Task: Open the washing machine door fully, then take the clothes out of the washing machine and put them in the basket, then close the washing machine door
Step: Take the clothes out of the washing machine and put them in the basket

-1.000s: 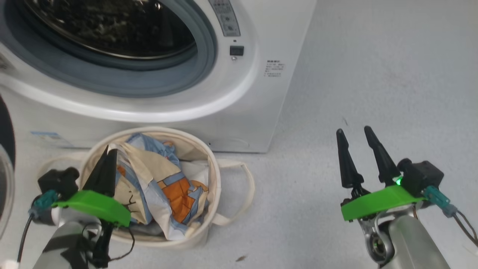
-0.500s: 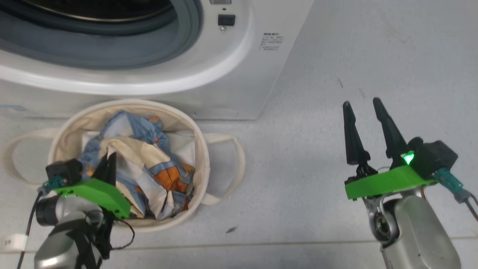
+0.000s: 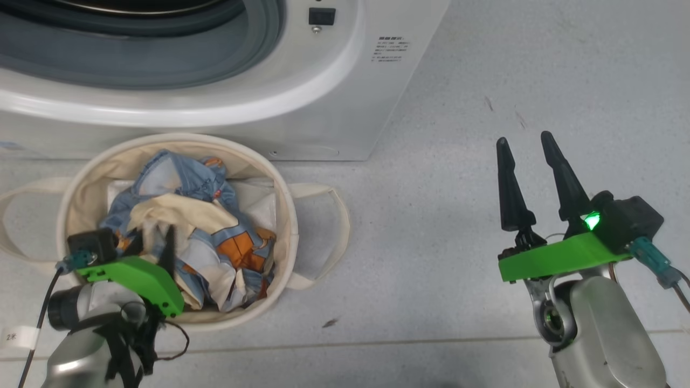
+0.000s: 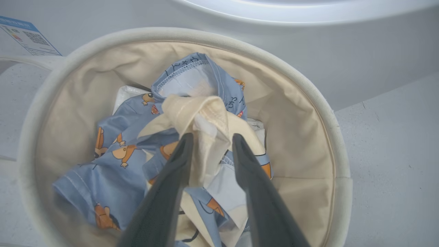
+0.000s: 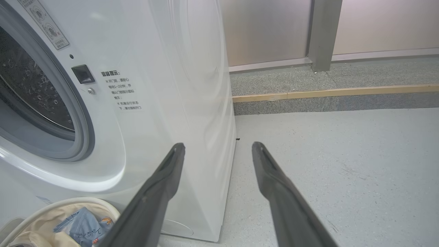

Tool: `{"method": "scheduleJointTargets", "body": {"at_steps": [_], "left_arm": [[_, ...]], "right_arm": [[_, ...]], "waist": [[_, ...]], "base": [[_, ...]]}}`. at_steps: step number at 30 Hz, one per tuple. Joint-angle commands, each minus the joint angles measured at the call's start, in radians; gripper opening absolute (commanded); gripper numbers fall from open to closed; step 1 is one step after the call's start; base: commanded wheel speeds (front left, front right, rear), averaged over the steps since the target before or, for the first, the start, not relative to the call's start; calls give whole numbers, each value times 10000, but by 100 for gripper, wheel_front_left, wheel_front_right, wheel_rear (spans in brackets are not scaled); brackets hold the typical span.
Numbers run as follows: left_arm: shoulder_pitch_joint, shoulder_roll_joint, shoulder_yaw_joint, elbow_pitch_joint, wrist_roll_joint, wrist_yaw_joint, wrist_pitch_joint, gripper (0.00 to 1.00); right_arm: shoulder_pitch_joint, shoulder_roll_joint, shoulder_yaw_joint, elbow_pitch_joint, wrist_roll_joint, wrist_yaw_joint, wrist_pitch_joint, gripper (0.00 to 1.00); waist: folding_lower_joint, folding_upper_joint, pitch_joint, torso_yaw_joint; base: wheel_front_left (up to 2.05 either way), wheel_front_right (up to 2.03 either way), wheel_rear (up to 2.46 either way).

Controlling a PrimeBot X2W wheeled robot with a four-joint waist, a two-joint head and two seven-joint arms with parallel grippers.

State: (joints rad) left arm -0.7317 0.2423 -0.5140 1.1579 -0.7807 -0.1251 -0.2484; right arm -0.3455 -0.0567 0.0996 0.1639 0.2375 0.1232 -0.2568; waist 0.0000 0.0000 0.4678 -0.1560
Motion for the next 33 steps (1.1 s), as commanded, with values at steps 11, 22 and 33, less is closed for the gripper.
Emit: {"method": "scheduleJointTargets", "body": {"at_steps": [11, 22, 33], "left_arm": [[60, 930, -186, -147, 96, -55, -131, 100], [1120, 1497, 1586, -2533, 1591, 203, -132, 100], [3650, 1409, 3713, -6466, 2698, 301, -133, 100]], "right_arm": [[76, 63, 438, 134, 84, 75, -49, 100], [572, 64, 711, 670, 422, 75, -49, 100], [1066, 64, 969, 920, 635, 75, -49, 100]], "waist": [[0, 0, -1091, 229], [0, 0, -2678, 595], [0, 0, -3659, 716]], "base": [[0, 0, 0], [0, 0, 0], [0, 0, 0]]}}
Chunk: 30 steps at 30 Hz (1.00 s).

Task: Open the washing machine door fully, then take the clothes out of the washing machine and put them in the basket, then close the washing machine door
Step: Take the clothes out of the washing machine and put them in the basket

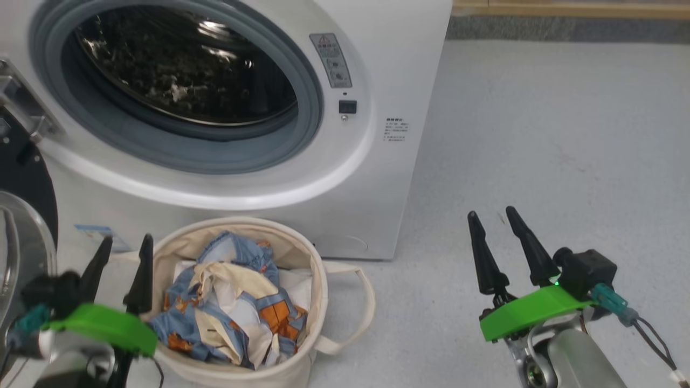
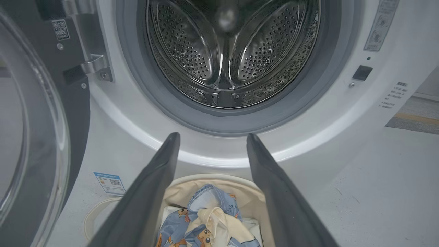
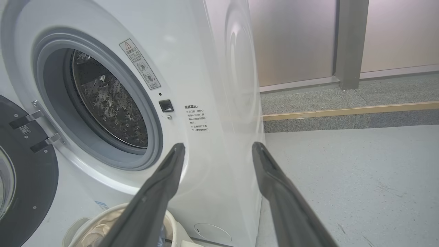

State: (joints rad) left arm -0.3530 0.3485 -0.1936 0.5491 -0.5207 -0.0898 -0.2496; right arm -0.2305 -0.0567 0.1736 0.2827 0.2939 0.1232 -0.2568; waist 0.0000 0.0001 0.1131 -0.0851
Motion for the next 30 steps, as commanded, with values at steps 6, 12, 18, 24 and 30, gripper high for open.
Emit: {"method": "scheduleJointTargets", "body": {"at_steps": [6, 12, 18, 24, 30], "left_arm": [[1135, 362, 1114, -1749, 421, 77, -122, 100], [2336, 272, 1586, -2780, 475, 120, -122, 100], [3058, 241, 2118, -3221, 482, 350, -122, 100], [3278, 271, 2428, -3289, 475, 345, -122, 100], [3383, 260, 2574, -3128, 466, 313, -122, 100]], "right_arm": [[96, 64, 263, -217, 156, 75, -49, 100], [246, 64, 375, -138, 269, 75, -49, 100], [309, 64, 365, -135, 278, 75, -49, 100], [359, 64, 264, -119, 198, 75, -49, 100], [388, 64, 261, -87, 142, 75, -49, 100]], "waist": [[0, -1, -382, -38], [0, -1, -703, -183], [0, -1, -941, -322], [0, -1, -1089, -354], [0, -1, -1207, -403]], "base": [[0, 0, 0], [0, 0, 0], [0, 0, 0], [0, 0, 0], [0, 0, 0]]}}
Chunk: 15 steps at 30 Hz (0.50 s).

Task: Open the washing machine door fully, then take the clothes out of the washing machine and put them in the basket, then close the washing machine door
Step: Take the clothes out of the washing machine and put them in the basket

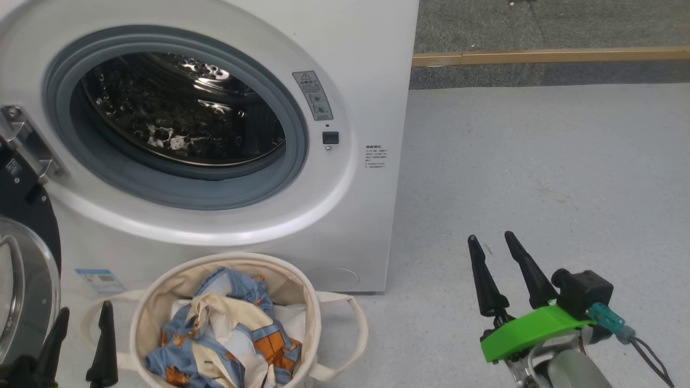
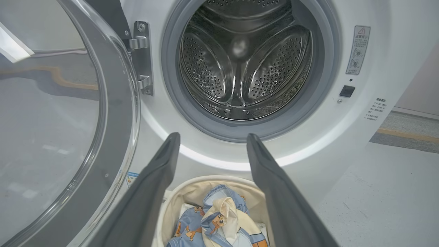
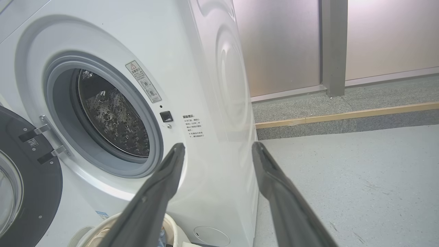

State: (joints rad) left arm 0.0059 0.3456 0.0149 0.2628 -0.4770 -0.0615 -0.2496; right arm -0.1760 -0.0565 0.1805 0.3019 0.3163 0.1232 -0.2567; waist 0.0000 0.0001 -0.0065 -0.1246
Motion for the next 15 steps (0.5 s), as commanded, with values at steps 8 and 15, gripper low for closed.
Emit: {"method": "scheduleJointTargets", "body": {"at_steps": [8, 15], "left_arm": [[-139, 313, 596, -293, 121, -90, -122, 100], [-192, 323, 624, -327, 367, -161, -122, 100]], "right_arm": [[-146, 62, 165, -276, -102, 75, -51, 100], [-184, 62, 152, -272, -112, 75, -51, 100]], "waist": [[0, -1, -25, 16], [0, -1, 3, 27]], "base": [[0, 0, 0], [0, 0, 0]]}}
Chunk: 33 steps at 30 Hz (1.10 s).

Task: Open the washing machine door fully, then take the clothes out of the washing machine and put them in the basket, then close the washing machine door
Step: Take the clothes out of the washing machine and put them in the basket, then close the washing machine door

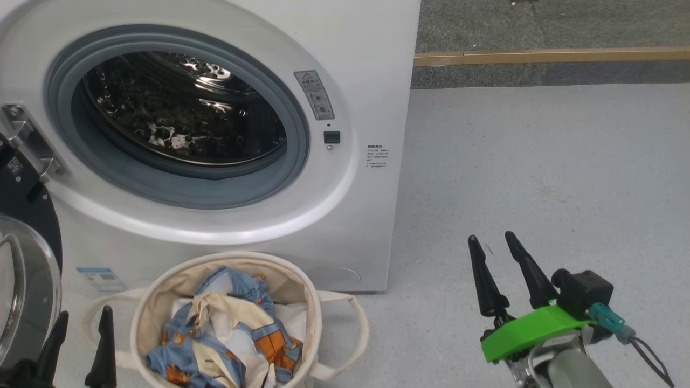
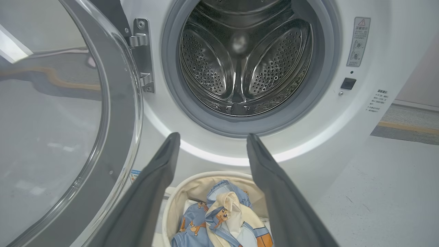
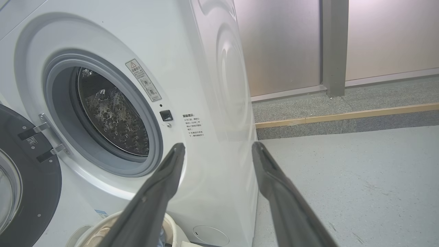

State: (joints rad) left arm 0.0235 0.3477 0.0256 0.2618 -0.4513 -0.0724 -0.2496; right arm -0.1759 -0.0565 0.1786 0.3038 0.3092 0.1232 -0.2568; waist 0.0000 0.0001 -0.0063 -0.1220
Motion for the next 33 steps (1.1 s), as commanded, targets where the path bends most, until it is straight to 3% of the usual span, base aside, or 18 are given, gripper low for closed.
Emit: {"method": "scheduleJointTargets", "body": {"at_steps": [1, 15, 33], "left_arm": [[-372, 322, 530, -324, 203, -42, -122, 100], [-444, 74, 785, -235, 509, -99, -122, 100], [-503, -29, 955, 12, 740, -203, -122, 100]], "right_arm": [[-192, 62, 170, -288, -47, 75, -49, 100], [-172, 47, 160, -266, -52, 75, -49, 100], [-128, 45, 115, -296, -79, 75, -49, 100]], "waist": [[0, -1, -1, -3], [0, -1, 25, 43], [0, -1, 111, 133]], "base": [[0, 0, 0], [-29, 30, -1], [-186, 190, -3]]}}
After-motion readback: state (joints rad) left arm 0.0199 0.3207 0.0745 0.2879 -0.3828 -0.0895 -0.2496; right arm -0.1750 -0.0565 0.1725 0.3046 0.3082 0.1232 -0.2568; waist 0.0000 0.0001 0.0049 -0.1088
